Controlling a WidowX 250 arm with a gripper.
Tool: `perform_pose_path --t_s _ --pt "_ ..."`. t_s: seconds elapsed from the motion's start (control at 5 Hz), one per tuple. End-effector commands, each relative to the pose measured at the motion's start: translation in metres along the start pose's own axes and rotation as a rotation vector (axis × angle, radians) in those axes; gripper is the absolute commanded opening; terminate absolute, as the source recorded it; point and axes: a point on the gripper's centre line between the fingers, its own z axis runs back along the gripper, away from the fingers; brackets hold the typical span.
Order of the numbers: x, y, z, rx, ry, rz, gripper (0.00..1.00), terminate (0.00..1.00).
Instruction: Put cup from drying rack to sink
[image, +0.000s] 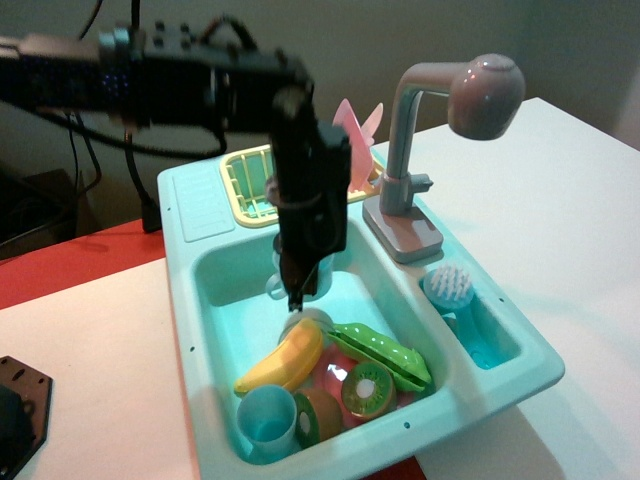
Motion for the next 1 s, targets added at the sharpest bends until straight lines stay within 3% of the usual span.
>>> perform_pose_path --t_s 0.0,0.2,0.4,0.6,0.8 --pt "0.001 0.001 -0.011 0.055 -0.027 0.016 0.0 0.0" --pt "0.003 -0.001 -0.029 0.033 0.0 0.026 0.0 0.0" --pt "0.002 0.004 -0.023 0.048 0.008 0.068 1.0 0.0" --pt "0.0 0.011 -0.005 0.067 0.006 0.08 1.0 0.0" --pt "-0.008 0.025 0.034 0.079 -0.044 0.112 1.0 0.0"
